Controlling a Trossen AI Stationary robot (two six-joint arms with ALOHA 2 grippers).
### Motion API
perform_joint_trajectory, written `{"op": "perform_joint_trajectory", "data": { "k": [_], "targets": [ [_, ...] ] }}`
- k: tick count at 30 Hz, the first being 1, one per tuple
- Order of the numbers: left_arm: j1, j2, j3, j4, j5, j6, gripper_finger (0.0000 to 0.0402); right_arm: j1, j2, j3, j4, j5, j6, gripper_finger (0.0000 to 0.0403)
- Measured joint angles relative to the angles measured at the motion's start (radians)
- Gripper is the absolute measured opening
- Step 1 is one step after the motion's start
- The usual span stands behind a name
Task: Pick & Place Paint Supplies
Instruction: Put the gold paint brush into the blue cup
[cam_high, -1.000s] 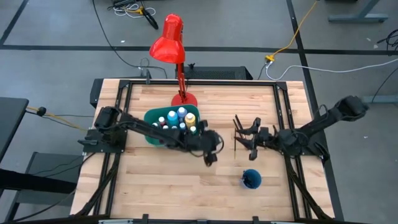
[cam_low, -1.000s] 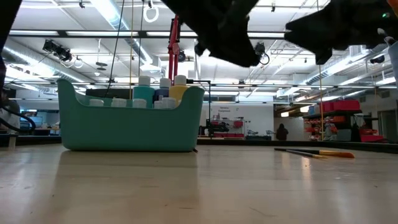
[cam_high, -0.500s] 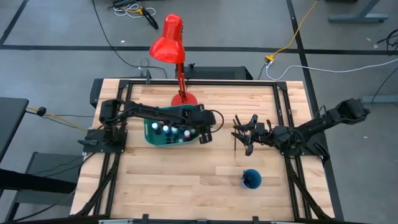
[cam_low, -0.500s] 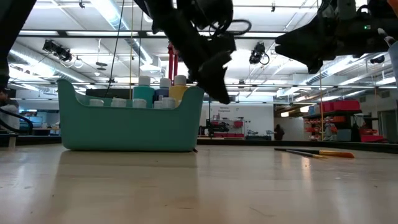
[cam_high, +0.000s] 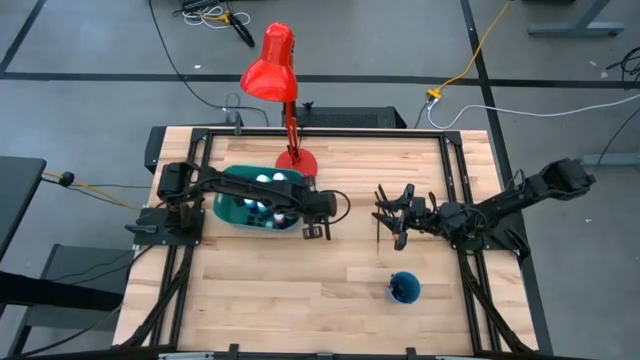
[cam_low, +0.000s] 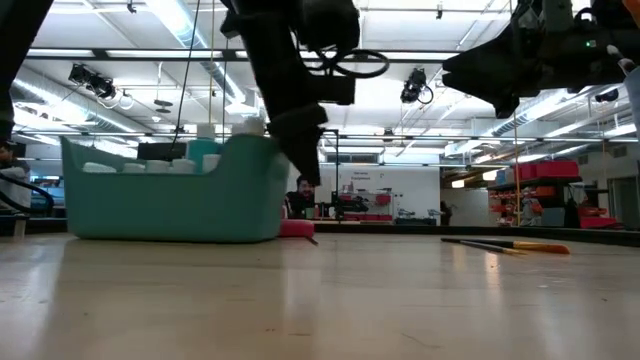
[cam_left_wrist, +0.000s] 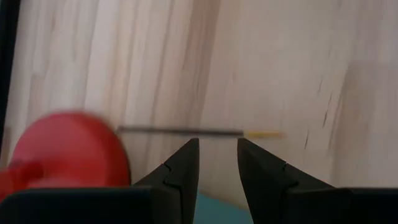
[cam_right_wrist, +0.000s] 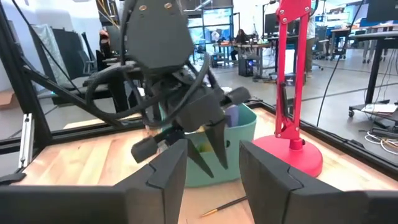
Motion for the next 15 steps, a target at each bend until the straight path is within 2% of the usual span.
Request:
{"op": "perform_joint_trajectory", "data": {
  "k": [3, 7, 11, 15],
  "targets": [
    [-0.006, -0.003, 0.000, -0.057, -0.034, -0.067, 0.0114, -0.013, 0.001, 0.000, -0.001, -0.001, 0.030, 0.0150],
    [-0.022, -0.003, -0.001, -0.014, -0.036, -0.072, 0.0114, -0.039, 0.042, 0.001, 0.000, -0.003, 0.070, 0.0150],
    [-0.054, -0.009, 0.018, 0.043, -0.032, -0.019, 0.0114, -0.069, 0.134, 0.020, -0.005, -0.034, 0.114, 0.0150],
    [-0.087, -0.043, 0.063, 0.061, -0.051, -0.014, 0.0114, -0.097, 0.267, 0.109, -0.003, -0.037, 0.179, 0.0150]
  ]
}}
